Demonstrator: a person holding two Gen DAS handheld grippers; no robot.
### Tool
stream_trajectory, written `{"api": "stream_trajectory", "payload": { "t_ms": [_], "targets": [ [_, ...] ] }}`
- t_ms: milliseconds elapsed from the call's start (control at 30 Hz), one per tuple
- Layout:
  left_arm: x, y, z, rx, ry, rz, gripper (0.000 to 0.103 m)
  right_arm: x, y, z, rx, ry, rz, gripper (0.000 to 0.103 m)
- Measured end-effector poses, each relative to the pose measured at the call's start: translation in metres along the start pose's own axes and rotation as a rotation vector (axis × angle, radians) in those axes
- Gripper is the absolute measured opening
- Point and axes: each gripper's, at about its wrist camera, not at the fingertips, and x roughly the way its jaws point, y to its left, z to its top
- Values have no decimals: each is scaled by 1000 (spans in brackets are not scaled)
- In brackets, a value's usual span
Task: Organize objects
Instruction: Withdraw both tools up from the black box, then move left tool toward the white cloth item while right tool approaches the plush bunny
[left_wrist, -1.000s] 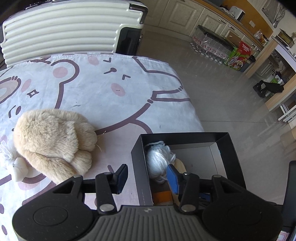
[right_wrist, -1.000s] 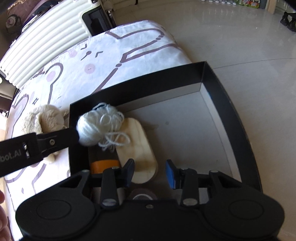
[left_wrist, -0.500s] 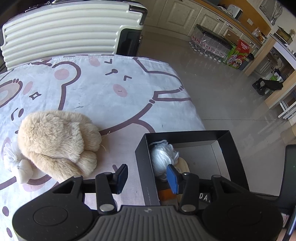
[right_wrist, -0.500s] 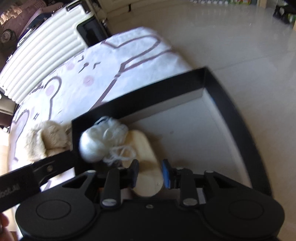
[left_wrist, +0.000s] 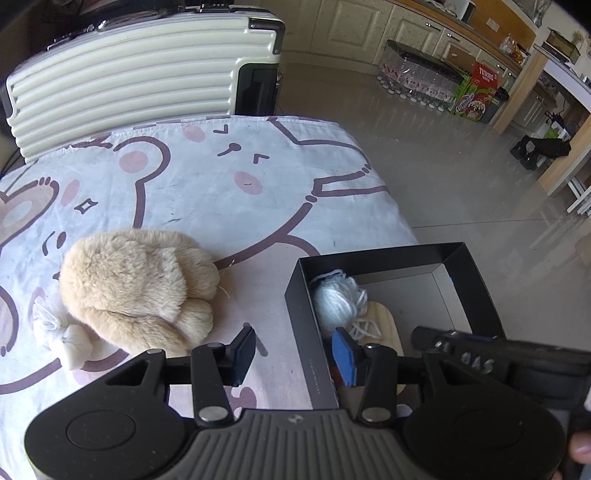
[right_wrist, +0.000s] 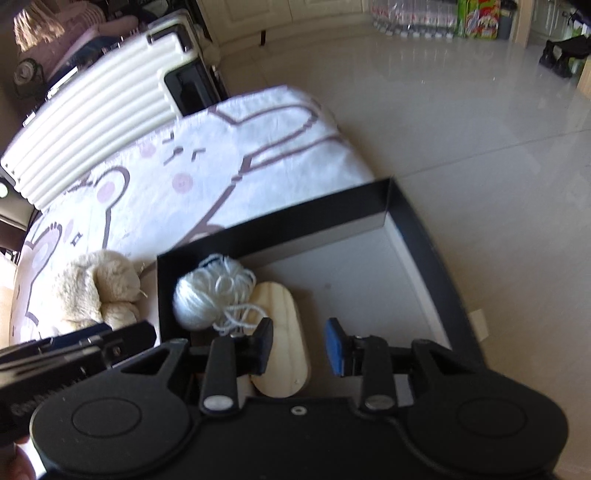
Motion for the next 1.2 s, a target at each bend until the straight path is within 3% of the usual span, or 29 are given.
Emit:
{"api": "stream_trajectory", "payload": {
  "t_ms": [367,667,900,967,1133,1200],
  "targets": [
    [-28,-7,-9,26,-19,36,47,-48,-10,-2,-33,-99,-46,40],
    [-53,-6,-15,17,-52,71,49,-82,-15,-10,-65,-147,-92,53],
    [-64,-2,-19,2,-69,120,65,-100,-17,-15,-90,-172,-116,64],
    [-69,-2,-20,-4,-83,131,77,-103,-18,-16,-94,-175,-121,67],
    [-77,-3,-22,-7,-114,148,93,-110,-17,-20,-116,-190,-138,75],
    [-76,-3,-23,-4,-117,159,95,-112,-18,-21,-115,-199,-146,80]
  ]
}}
